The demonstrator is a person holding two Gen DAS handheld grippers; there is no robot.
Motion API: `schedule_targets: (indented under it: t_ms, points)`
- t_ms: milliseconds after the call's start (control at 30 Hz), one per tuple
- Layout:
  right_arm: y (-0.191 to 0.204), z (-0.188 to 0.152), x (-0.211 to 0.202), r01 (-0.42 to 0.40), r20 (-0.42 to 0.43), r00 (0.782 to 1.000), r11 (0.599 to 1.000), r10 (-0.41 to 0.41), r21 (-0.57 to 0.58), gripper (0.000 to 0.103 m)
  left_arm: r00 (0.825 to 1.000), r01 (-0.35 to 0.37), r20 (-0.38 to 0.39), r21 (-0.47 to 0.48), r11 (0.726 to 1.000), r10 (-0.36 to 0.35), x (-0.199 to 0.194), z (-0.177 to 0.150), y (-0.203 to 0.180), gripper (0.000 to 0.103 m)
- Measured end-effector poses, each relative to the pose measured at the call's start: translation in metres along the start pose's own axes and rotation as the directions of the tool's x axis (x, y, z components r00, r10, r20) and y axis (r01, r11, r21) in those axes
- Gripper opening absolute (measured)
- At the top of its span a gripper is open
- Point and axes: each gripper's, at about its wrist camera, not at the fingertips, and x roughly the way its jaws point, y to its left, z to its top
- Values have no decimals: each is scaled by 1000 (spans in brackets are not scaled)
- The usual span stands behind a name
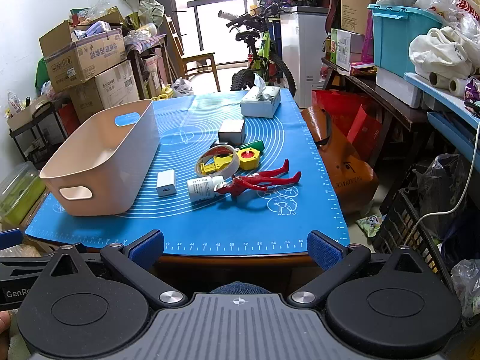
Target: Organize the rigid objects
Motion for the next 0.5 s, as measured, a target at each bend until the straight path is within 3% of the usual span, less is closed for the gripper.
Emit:
schedule_targets:
  t_ms: [500]
  points:
    - [0, 0, 0, 0, 0, 1000, 1000, 0, 1, 101, 1000, -2, 6, 0, 1000, 2, -1, 1, 4, 102]
